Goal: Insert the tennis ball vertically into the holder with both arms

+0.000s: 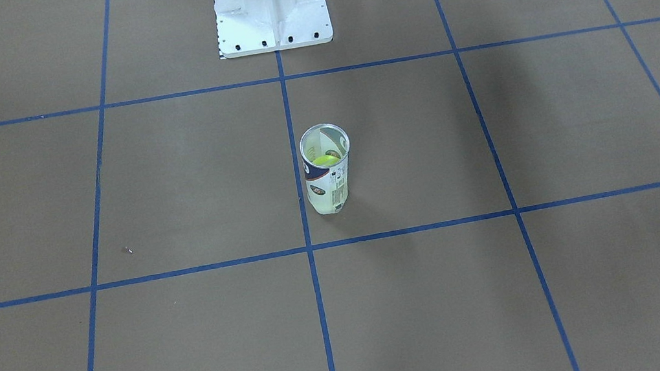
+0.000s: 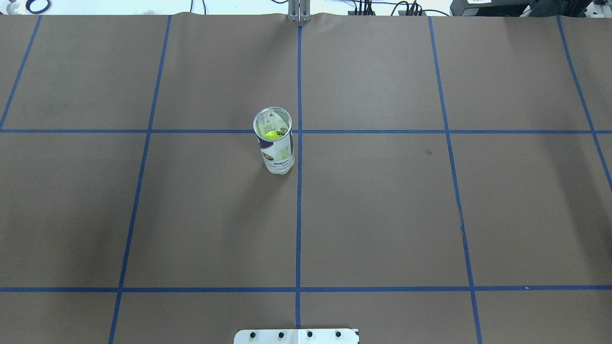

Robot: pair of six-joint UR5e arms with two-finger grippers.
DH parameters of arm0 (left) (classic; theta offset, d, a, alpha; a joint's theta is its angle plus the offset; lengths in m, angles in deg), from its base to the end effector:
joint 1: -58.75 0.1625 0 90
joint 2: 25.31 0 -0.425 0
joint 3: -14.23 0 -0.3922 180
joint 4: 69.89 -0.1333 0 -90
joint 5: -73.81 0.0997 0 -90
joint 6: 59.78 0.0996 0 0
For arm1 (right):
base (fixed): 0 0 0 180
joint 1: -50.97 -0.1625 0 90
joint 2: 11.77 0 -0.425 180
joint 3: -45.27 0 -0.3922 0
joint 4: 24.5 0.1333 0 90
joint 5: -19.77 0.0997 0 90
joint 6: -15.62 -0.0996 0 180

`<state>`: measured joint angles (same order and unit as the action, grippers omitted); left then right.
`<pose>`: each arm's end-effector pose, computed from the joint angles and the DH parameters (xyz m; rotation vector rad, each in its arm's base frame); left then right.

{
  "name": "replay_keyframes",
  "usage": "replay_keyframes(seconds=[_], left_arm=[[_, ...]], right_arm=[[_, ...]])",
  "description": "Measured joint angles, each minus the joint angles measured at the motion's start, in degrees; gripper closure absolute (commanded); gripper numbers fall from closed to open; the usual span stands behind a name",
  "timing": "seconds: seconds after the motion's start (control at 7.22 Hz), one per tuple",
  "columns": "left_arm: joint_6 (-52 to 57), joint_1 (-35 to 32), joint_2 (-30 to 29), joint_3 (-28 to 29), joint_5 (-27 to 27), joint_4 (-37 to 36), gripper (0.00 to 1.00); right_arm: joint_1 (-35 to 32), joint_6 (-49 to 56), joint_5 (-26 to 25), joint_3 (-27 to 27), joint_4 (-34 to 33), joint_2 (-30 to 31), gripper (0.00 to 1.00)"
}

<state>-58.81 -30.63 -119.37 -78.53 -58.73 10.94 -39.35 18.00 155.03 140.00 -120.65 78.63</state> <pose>-0.0604 -0.5168 0.6173 -0.0368 0.7425 0.0112 0.0653 -0.4852 0.6311 -0.0115 -0.7904 -0.0215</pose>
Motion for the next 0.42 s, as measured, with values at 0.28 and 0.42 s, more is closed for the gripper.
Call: replay_keyframes(seconds=[0.28,0.42], left_arm=[[0.00,0.00,0.28,0.09,-0.02,0.05,0.00],[0.00,0.00,0.72,0.09,-0.06,0.13,0.00]], right_arm=[[-0.09,0.00,0.00,0.11,0.00,-0.07,0.01],[-0.14,0.00,0.00,0.15,0.00,-0.10,0.01]])
